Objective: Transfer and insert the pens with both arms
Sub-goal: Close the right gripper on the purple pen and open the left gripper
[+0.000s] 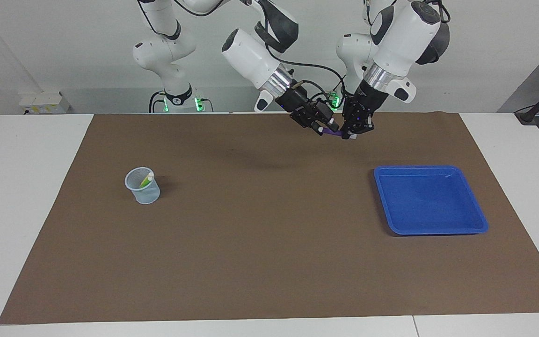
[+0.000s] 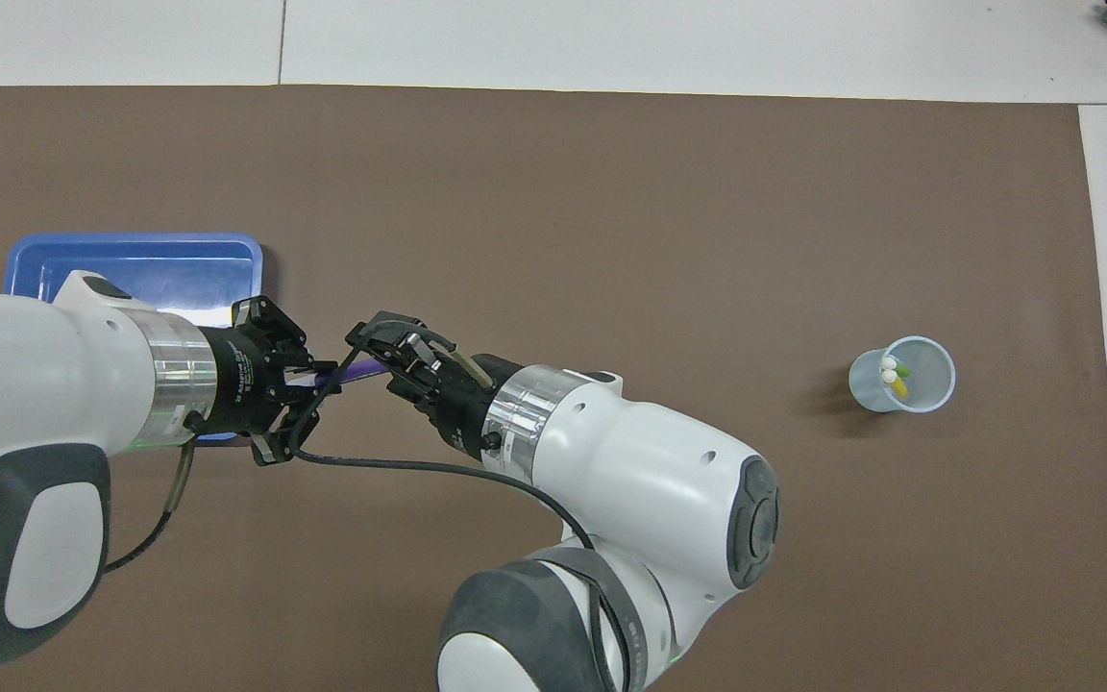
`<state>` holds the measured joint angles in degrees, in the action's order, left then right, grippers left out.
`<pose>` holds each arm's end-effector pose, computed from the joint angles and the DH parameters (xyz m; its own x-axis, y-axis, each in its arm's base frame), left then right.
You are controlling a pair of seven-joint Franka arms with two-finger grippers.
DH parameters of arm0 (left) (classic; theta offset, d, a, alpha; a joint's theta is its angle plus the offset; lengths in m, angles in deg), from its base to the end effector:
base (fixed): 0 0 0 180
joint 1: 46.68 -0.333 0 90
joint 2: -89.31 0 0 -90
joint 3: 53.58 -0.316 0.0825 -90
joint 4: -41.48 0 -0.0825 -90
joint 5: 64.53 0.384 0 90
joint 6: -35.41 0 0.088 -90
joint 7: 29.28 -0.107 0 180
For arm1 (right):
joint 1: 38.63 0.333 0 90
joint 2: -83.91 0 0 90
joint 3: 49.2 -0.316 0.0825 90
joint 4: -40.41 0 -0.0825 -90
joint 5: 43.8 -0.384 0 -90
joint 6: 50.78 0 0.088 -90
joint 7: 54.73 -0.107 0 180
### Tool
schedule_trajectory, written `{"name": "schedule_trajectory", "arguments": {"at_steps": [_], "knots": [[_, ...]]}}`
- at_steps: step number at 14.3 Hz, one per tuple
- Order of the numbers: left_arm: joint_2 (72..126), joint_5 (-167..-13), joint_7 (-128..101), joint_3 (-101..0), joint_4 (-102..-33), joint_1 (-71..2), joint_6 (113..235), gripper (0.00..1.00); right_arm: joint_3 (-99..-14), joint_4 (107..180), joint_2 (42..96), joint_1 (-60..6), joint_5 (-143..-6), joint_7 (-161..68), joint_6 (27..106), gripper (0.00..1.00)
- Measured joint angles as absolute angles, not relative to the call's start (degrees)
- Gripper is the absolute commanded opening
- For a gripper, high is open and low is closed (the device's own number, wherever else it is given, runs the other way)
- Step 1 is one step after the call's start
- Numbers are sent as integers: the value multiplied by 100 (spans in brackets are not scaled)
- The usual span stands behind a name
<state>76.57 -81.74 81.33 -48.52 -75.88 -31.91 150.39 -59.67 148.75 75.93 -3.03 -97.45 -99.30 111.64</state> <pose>0.4726 -0.1926 0.5547 -0.1017 0.9460 -0.3079 0.9904 0.1256 0.0585 0.4742 0.4244 0.5089 0.7720 -0.5776 -0.2652 -0.5277 -0.3500 -0.7740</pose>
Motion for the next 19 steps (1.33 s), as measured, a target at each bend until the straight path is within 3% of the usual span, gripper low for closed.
{"name": "schedule_trajectory", "arguments": {"at_steps": [4, 8, 15, 16, 17, 19], "knots": [[7655, -8174, 8133, -4852, -7589, -3191, 15024, 0, -5966, 14863, 7590, -303, -9745, -9930, 11165, 34], [7629, -8174, 8133, -4867, -7586, -3192, 15025, 0, -5965, 14868, 7575, -296, -9745, -9930, 11241, 0], [7613, -8166, 8119, -4885, -7589, -3192, 15028, 0, -5966, 14890, 7562, -295, -9745, -9898, 11241, 0], [7613, -8166, 8111, -4885, -7589, -3192, 15029, 42, -5966, 14890, 7562, -295, -9745, -9898, 11241, 0], [7613, -8166, 8090, -4886, -7589, -3192, 15029, 99, -5966, 14890, 7562, -295, -9745, -9898, 11241, 0], [7613, -8172, 8062, -4866, -7590, -3186, 15027, 100, -5965, 14880, 7559, -295, -9745, -9898, 11253, 0]]}}
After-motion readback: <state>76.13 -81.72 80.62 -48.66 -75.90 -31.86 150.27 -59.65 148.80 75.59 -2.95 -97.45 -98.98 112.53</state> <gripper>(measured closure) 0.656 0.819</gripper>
